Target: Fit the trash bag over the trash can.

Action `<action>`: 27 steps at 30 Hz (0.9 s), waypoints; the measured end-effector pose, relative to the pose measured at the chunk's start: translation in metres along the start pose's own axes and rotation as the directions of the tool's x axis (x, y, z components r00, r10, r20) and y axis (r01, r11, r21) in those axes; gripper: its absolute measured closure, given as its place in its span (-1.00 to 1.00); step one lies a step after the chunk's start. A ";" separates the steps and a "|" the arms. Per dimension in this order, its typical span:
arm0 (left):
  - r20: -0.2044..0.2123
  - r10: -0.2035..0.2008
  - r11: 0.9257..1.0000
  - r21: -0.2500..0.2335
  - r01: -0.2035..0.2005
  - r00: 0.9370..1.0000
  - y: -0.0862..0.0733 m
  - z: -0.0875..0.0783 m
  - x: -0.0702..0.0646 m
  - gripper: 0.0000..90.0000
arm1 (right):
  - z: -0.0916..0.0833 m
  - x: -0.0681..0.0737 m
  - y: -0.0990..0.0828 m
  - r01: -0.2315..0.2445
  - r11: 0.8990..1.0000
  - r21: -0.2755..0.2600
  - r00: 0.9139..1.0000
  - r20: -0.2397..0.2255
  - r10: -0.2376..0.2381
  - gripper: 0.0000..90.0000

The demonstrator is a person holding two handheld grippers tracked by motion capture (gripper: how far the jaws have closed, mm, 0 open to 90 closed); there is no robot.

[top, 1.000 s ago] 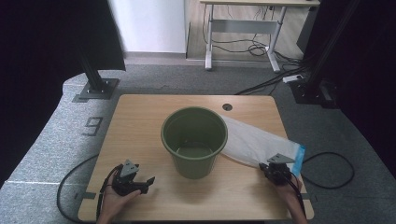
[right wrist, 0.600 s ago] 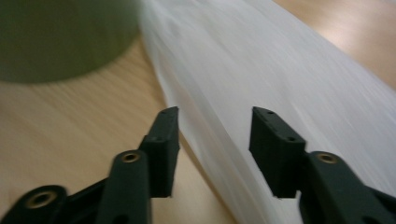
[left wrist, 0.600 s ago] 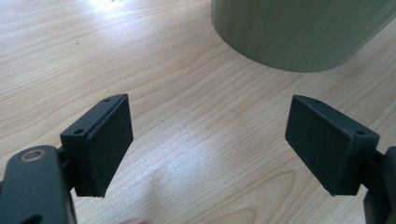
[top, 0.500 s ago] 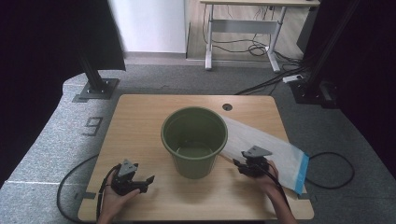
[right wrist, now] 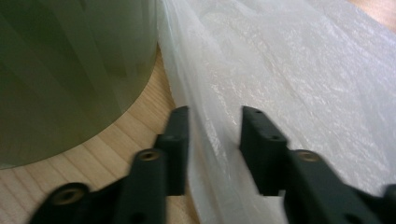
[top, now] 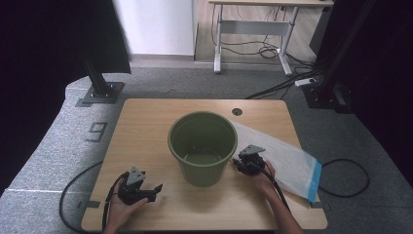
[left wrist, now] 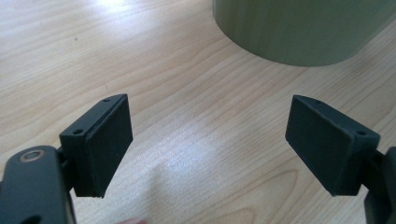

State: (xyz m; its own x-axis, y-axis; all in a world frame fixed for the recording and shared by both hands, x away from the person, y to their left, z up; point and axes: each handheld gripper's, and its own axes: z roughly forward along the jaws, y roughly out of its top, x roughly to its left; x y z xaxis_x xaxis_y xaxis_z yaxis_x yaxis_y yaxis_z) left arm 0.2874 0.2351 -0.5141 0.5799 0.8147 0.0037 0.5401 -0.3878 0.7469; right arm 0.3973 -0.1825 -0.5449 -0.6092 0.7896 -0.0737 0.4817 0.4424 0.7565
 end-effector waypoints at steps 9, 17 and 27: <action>-0.018 0.004 1.000 0.012 -0.004 1.000 -0.003 -0.003 0.006 -0.68 | -0.013 -0.002 -0.009 -0.051 0.999 0.000 0.999 -0.016 0.051 0.96; -0.018 -0.013 1.000 -0.009 0.013 1.000 -0.005 -0.009 0.012 -0.68 | -0.045 0.009 -0.041 -0.095 0.995 0.030 0.995 -0.014 0.096 0.97; 0.005 0.008 1.000 0.004 -0.008 1.000 0.000 0.001 0.013 -0.68 | -0.046 0.017 -0.027 -0.075 0.997 -0.003 0.997 -0.020 0.075 0.15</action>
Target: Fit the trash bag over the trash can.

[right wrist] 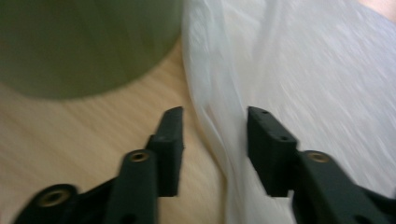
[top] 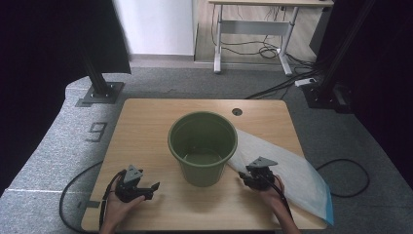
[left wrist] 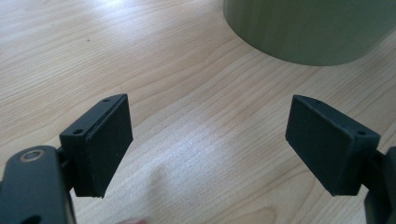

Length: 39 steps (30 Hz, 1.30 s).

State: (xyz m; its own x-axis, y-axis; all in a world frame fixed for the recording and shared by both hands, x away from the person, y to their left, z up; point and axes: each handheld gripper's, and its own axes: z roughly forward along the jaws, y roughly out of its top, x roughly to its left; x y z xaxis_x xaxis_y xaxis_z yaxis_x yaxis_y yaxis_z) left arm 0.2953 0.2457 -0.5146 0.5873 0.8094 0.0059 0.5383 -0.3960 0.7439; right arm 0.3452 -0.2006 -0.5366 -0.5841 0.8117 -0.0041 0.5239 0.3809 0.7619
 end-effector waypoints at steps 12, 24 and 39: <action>0.009 0.002 1.000 -0.002 -0.002 1.000 0.001 0.002 0.002 -0.67 | 0.040 -0.002 0.021 0.019 0.999 0.046 1.000 -0.011 -0.019 -0.04; 0.010 0.000 1.000 -0.005 0.000 1.000 0.001 -0.001 0.001 -0.67 | 0.048 -0.002 0.025 0.014 1.000 0.000 1.000 -0.013 -0.014 0.88; -0.002 0.001 1.000 0.008 -0.001 1.000 0.001 -0.001 0.001 -0.66 | -0.001 -0.024 0.039 -0.119 0.967 -0.225 0.992 0.018 0.126 0.97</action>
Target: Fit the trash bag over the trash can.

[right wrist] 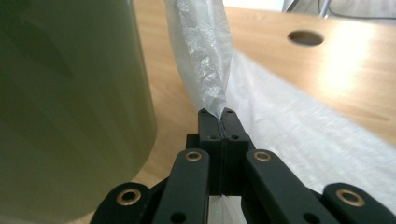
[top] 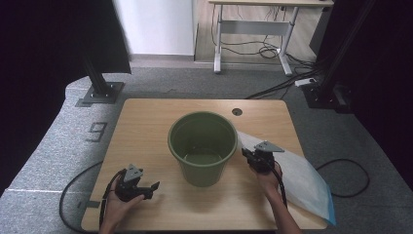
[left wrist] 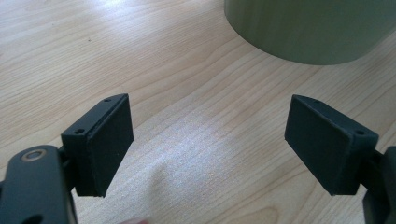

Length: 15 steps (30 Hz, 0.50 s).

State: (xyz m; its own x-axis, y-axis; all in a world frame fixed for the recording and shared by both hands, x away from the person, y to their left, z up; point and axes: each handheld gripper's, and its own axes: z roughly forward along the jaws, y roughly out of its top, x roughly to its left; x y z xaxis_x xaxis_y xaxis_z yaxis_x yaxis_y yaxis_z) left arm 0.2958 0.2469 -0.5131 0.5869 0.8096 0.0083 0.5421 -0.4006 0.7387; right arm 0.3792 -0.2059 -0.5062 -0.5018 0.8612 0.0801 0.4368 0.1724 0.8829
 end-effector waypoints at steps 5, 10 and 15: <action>-0.001 -0.001 1.000 0.003 0.001 1.000 0.000 0.000 0.000 -0.66 | -0.012 -0.004 0.008 -0.022 0.998 -0.054 1.000 0.007 0.023 0.97; -0.003 -0.005 1.000 0.000 0.005 1.000 0.000 0.000 0.001 -0.66 | -0.022 -0.005 0.016 -0.034 0.995 -0.094 0.999 0.004 0.035 0.97; 0.001 -0.019 1.000 -0.007 0.019 1.000 -0.001 -0.002 0.002 -0.66 | -0.035 -0.006 0.027 -0.044 0.989 -0.138 0.999 0.003 0.045 0.97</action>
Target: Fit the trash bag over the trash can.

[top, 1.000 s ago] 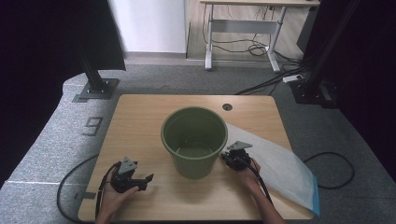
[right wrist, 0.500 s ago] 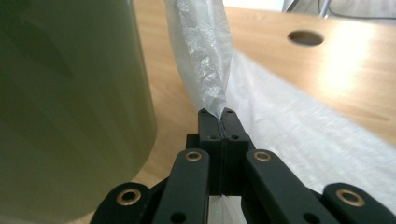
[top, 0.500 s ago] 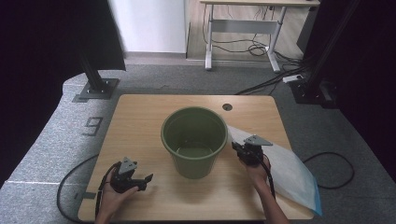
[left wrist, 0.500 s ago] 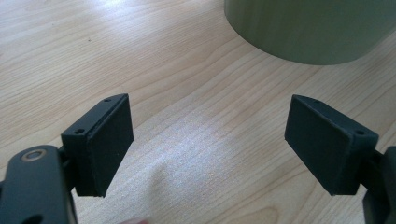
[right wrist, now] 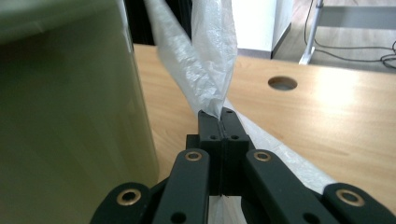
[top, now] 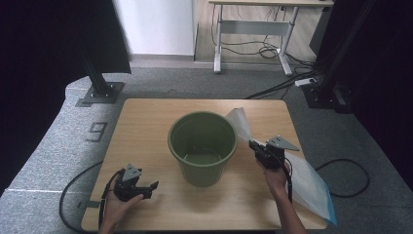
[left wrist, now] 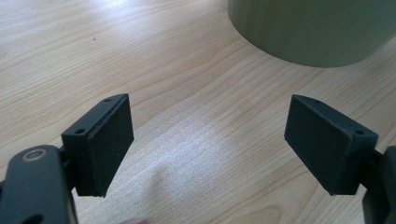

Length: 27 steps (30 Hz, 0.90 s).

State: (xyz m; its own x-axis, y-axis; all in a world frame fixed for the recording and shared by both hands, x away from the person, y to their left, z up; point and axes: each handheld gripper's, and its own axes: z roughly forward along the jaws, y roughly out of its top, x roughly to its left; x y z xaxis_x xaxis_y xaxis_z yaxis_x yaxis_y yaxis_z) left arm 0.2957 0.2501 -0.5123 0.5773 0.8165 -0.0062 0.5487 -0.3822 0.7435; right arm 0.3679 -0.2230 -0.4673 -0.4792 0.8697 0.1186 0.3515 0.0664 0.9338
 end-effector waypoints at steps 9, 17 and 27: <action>0.001 -0.001 1.000 -0.006 0.001 1.000 0.000 -0.002 -0.001 -0.66 | -0.020 -0.003 0.023 -0.031 0.997 -0.075 1.000 -0.001 0.031 0.97; 0.001 -0.007 1.000 -0.013 0.007 1.000 0.000 -0.002 -0.001 -0.65 | -0.039 0.000 0.051 -0.026 0.990 -0.137 1.000 0.002 0.026 0.97; 0.006 -0.018 0.999 -0.034 0.018 1.000 0.000 -0.004 0.000 -0.64 | -0.061 0.026 0.093 0.035 0.975 -0.221 0.998 -0.035 -0.043 0.97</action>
State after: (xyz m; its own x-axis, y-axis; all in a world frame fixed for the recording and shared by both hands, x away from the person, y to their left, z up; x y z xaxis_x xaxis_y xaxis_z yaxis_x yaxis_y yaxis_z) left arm 0.2935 0.2519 -0.5095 0.5709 0.8207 -0.0238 0.5386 -0.3524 0.7653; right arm 0.3394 -0.2240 -0.3567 -0.5216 0.8485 0.0897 0.1481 -0.0136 0.9889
